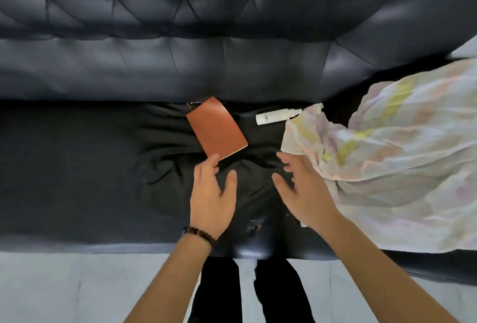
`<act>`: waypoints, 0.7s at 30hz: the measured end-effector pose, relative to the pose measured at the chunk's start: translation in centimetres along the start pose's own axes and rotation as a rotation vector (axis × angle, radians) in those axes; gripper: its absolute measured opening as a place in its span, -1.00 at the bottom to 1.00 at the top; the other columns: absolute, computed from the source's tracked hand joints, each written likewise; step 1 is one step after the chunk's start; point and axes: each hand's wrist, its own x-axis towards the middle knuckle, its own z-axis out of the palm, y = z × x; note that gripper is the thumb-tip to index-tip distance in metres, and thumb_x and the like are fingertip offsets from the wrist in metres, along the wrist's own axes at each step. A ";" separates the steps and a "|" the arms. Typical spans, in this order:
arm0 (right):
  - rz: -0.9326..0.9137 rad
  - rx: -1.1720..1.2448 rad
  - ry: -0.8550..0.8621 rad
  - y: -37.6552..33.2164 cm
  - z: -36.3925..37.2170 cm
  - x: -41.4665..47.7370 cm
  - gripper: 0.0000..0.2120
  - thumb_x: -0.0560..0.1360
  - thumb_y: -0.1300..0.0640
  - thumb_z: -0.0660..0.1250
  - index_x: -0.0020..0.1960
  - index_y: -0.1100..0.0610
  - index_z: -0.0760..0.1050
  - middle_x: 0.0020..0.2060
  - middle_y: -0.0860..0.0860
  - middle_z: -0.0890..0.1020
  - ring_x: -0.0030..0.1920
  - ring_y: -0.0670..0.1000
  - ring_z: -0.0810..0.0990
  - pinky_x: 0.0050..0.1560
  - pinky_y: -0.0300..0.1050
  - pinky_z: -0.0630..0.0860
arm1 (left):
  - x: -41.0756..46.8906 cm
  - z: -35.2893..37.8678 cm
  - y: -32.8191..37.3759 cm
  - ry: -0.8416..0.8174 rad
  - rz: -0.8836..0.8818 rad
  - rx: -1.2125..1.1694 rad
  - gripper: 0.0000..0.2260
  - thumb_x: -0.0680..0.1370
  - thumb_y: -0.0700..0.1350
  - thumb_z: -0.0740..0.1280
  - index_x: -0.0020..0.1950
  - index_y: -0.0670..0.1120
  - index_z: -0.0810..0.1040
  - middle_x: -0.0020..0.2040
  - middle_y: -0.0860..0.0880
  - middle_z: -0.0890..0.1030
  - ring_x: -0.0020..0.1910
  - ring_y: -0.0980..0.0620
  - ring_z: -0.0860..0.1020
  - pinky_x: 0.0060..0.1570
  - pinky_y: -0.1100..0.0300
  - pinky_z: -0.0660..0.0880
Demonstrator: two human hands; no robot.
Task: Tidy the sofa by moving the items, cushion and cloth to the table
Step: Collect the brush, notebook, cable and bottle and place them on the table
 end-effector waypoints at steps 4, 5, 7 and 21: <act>-0.037 -0.241 -0.019 3.9 5.6 9.1 -0.49 0.62 0.03 0.27 0.53 0.05 0.25 0.42 0.04 0.37 0.39 0.04 0.40 0.33 -0.17 0.36 | 9.8 5.3 -5.7 0.047 -0.161 0.055 -0.52 0.57 0.05 0.32 0.43 -0.09 0.33 0.36 -0.06 0.34 0.17 0.02 0.43 0.11 0.19 0.35; -0.050 -0.316 -0.020 5.0 6.8 11.3 -0.46 0.62 0.04 0.27 0.55 0.07 0.23 0.47 0.09 0.32 0.45 0.09 0.34 0.41 -0.09 0.34 | 12.1 6.5 -7.2 0.053 -0.241 0.070 -0.46 0.55 0.09 0.33 0.44 -0.11 0.30 0.38 -0.09 0.31 0.25 -0.05 0.41 0.16 0.12 0.36; -0.046 -0.482 -0.028 7.5 8.6 15.6 -0.38 0.60 0.05 0.28 0.59 0.09 0.13 0.54 0.17 0.18 0.54 0.21 0.16 0.49 0.11 0.26 | 16.2 8.6 -10.2 0.054 -0.400 0.117 -0.34 0.49 0.16 0.36 0.45 -0.16 0.25 0.40 -0.15 0.27 0.36 -0.19 0.33 0.28 -0.03 0.34; 0.015 -0.795 -0.042 11.4 12.5 21.2 -0.50 0.57 -0.03 0.32 0.45 0.12 0.34 0.22 0.26 0.42 0.20 0.30 0.42 0.18 0.15 0.35 | 20.5 9.5 -18.7 -0.021 -0.551 0.095 -0.47 0.40 0.07 0.51 0.23 -0.14 0.42 0.14 -0.06 0.56 0.13 -0.12 0.55 0.09 0.08 0.48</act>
